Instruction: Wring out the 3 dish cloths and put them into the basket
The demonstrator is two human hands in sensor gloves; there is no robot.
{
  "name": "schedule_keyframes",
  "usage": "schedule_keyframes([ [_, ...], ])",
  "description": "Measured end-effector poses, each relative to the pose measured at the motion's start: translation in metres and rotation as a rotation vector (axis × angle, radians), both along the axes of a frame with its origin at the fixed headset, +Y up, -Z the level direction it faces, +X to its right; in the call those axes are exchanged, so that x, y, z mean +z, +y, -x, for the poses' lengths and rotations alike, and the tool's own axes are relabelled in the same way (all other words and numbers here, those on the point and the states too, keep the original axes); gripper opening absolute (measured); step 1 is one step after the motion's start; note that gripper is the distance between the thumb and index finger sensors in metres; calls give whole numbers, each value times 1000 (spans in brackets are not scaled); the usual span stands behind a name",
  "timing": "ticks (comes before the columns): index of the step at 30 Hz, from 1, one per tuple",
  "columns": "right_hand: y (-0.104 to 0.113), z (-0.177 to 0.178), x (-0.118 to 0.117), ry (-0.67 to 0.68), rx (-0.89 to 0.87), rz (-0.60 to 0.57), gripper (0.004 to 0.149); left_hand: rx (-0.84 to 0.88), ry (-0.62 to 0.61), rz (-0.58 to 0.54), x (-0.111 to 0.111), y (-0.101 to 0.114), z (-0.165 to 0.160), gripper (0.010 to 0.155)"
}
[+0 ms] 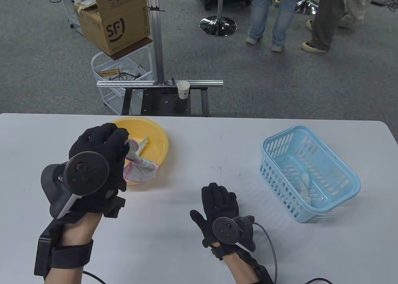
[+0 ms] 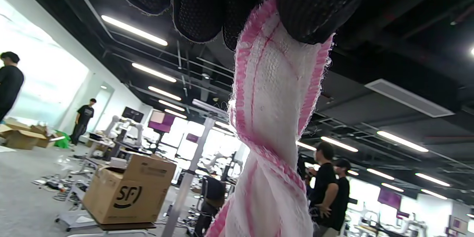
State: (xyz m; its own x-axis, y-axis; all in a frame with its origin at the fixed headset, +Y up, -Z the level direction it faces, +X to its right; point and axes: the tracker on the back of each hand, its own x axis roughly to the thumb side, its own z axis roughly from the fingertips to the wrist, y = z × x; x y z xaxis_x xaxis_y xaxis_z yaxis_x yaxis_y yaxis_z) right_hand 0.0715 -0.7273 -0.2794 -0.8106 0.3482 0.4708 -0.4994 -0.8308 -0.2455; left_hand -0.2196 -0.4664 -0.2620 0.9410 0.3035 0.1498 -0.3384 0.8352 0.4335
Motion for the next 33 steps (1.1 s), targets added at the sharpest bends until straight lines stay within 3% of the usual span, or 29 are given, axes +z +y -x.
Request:
schedule_keyframes([
  [8,13,-1,9,49,-113,-152,91,-47,-116,-20,8,-3,-40,47],
  [15,26,1,19,123,-191,-273,101,-100,-225,-1,15,-23,-78,47],
  [19,25,2,19,131,-222,-278,90,-104,-286,13,19,-33,-95,47],
  [23,22,-5,15,85,-319,-243,63,-93,-332,15,25,-40,-103,47],
  [25,19,-12,9,41,-407,-165,55,-86,-340,9,28,-43,-103,47],
  [28,10,-25,2,-26,-634,-46,54,-44,-340,-4,29,-51,-98,47],
  [33,-3,-48,-7,-150,-846,82,57,71,-343,45,22,-77,-87,47],
])
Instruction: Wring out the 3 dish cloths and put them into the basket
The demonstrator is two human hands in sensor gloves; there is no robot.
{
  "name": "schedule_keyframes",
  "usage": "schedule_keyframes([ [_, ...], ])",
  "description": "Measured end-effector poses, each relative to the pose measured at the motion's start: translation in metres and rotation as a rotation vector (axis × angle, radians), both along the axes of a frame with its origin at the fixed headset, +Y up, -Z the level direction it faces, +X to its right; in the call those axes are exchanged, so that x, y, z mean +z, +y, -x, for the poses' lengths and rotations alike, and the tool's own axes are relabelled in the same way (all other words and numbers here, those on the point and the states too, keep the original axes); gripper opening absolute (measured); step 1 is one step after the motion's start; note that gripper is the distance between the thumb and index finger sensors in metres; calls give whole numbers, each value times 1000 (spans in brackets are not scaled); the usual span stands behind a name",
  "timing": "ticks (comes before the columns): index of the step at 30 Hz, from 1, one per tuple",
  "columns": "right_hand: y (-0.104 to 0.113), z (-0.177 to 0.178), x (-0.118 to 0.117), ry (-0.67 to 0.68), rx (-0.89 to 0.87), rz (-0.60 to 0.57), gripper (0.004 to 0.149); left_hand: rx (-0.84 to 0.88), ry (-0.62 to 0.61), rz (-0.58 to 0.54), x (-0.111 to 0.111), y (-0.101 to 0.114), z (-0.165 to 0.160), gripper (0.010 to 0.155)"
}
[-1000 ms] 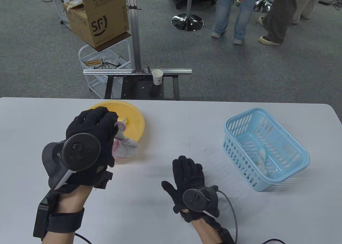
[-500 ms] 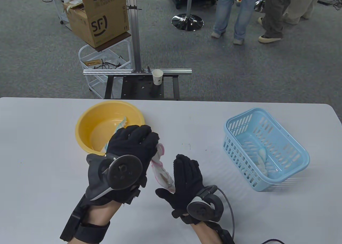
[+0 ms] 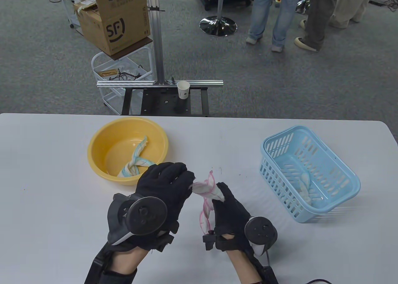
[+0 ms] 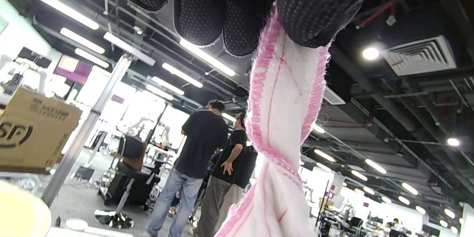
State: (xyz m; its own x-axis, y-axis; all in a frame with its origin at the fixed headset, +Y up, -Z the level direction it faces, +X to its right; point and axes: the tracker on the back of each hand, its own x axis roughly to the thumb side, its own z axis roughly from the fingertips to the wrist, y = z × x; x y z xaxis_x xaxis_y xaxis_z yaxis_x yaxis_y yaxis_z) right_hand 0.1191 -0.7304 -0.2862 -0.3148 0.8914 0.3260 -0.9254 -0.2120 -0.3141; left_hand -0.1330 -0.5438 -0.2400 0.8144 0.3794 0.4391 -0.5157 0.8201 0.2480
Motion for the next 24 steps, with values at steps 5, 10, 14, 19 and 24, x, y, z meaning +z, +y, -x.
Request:
schedule_keyframes([
  [5,-12,-10,-5,-7,-241,112,56,114,12,99,-13,-39,14,46],
  [10,-20,-16,-10,37,-465,157,54,234,40,253,-33,-88,30,46],
  [14,-24,-19,-12,75,-581,180,53,223,72,384,-49,-130,37,46],
  [19,-29,-20,-15,111,-619,179,52,234,28,552,-57,-178,33,46],
  [24,-26,-20,-18,140,-515,154,51,204,24,701,-61,-210,34,48],
])
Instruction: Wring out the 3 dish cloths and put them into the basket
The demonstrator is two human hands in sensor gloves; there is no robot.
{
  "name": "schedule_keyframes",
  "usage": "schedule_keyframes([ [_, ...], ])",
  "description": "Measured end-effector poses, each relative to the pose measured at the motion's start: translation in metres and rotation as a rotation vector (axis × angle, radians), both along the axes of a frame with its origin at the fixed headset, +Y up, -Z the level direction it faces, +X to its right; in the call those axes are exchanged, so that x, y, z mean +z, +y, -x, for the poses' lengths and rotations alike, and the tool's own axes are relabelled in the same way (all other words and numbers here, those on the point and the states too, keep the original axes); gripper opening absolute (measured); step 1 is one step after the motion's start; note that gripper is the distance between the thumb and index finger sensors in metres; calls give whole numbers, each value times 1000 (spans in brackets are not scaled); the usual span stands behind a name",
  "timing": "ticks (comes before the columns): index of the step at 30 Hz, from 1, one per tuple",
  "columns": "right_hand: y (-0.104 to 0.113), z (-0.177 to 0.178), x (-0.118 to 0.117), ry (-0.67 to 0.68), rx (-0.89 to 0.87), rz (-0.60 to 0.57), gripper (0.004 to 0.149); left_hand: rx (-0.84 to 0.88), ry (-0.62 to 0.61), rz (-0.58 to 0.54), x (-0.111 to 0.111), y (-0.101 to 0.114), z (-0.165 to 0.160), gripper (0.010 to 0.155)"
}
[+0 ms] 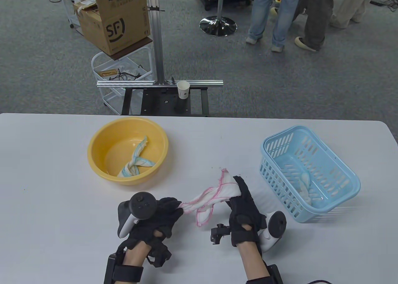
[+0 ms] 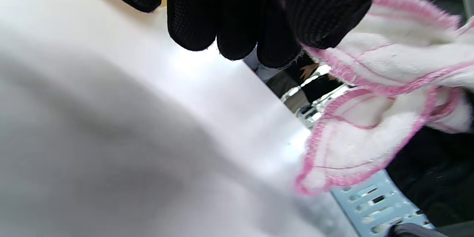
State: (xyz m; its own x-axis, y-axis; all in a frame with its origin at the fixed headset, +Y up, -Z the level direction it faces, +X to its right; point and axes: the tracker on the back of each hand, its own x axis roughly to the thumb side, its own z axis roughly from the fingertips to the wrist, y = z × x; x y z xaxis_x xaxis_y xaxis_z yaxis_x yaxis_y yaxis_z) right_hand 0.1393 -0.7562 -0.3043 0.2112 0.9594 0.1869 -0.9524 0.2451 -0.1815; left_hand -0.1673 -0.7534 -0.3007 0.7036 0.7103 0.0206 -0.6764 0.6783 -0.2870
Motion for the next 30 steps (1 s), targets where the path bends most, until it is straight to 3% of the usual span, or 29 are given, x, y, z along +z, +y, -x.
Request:
schedule_keyframes([
  [7,1,2,0,56,39,0,49,125,91,-19,6,0,37,56],
  [10,3,8,-1,126,77,-8,49,287,110,-51,8,1,47,65],
  [14,6,25,-1,281,110,-11,49,609,-61,119,6,-6,28,91],
  [16,8,34,1,347,123,-14,49,664,-179,246,7,-12,14,107],
  [18,10,46,4,450,110,-12,49,700,-346,397,9,-22,-3,117],
  [20,12,52,6,486,96,-18,49,761,-437,474,10,-29,-14,122],
  [25,15,55,7,489,156,-42,48,912,-612,558,16,-29,-35,120],
  [27,16,52,6,462,181,-53,48,896,-573,536,17,-28,-40,114],
  [30,18,49,7,435,259,-71,48,874,-497,518,15,-28,-42,91],
])
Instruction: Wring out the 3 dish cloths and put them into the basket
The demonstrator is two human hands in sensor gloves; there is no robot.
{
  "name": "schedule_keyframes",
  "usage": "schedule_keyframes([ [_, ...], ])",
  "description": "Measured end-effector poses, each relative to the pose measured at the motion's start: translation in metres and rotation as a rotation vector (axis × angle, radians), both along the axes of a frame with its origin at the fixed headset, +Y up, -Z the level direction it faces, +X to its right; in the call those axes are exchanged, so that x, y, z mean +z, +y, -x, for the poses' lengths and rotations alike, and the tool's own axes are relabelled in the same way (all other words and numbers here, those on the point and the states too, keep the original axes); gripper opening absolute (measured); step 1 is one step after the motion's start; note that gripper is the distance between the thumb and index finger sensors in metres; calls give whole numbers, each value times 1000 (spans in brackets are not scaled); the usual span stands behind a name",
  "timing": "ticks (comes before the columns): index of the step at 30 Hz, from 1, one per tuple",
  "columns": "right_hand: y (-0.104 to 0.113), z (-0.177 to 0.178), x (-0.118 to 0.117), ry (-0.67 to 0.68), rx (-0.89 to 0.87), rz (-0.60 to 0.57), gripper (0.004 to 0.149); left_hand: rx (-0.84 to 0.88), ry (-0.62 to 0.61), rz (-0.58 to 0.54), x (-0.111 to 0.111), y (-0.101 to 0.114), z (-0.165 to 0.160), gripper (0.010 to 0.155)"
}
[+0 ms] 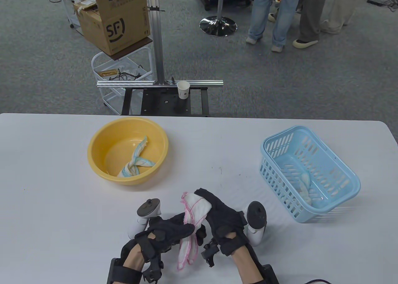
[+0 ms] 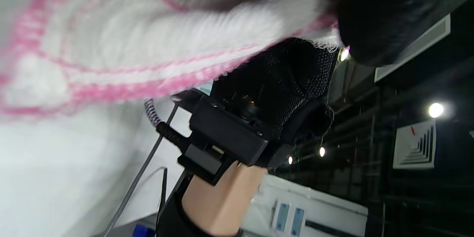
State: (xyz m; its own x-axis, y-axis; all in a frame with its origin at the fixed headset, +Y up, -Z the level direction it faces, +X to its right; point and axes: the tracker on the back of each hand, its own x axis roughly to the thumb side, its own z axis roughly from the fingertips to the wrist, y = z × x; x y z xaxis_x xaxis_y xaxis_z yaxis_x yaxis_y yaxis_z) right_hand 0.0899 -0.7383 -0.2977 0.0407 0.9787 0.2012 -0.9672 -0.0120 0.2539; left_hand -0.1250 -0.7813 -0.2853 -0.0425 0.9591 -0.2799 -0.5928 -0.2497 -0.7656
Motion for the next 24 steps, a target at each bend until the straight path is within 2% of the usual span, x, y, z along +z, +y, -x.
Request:
schedule_keyframes([
  [3,6,-2,0,-29,107,-67,48,-47,53,17,-2,0,4,75],
  [6,16,-1,4,-88,321,-221,50,-195,128,-26,-5,4,13,67],
  [8,21,5,9,-108,491,-338,53,-361,202,-131,-6,12,20,64],
  [12,21,18,13,-69,608,-401,55,-613,300,-337,-4,28,27,65],
  [14,19,20,13,-48,606,-373,52,-705,356,-421,-2,35,28,68],
  [19,9,9,5,-51,558,-243,47,-890,440,-721,4,52,25,80],
  [21,4,2,1,-40,478,-152,48,-935,451,-841,7,58,22,84],
  [24,-4,-4,-2,7,367,-8,52,-946,444,-956,11,62,15,84],
])
